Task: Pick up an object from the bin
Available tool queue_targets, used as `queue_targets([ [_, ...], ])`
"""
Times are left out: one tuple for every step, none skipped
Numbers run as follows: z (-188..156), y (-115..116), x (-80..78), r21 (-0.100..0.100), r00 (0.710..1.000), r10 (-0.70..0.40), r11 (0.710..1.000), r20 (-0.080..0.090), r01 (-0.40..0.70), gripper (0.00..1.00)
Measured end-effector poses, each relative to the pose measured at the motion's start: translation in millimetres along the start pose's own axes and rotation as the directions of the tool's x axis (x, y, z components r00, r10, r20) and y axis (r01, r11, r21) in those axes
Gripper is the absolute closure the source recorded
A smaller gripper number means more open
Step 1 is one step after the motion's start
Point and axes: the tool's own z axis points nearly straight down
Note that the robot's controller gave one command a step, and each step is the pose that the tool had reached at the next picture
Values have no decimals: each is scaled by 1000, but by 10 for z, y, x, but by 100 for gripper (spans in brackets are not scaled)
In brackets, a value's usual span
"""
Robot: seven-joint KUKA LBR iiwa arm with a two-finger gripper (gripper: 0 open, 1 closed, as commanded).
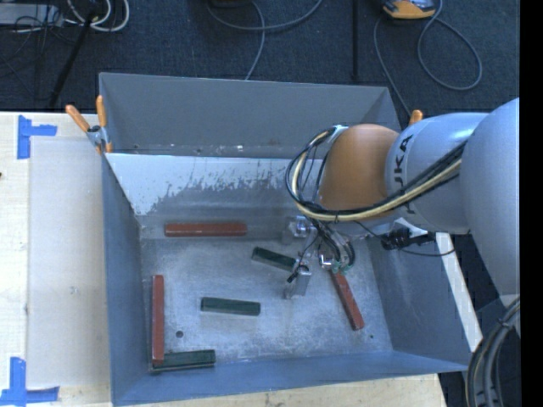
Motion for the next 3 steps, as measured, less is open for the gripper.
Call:
queue_targets([
  [2, -1, 0, 0, 1000, 1, 1000, 0, -1, 0],
  [4, -1, -1, -1, 1000, 3, 1000, 0, -3, 0],
  [-3, 1, -5, -1, 1000, 3, 1000, 0, -3, 100],
])
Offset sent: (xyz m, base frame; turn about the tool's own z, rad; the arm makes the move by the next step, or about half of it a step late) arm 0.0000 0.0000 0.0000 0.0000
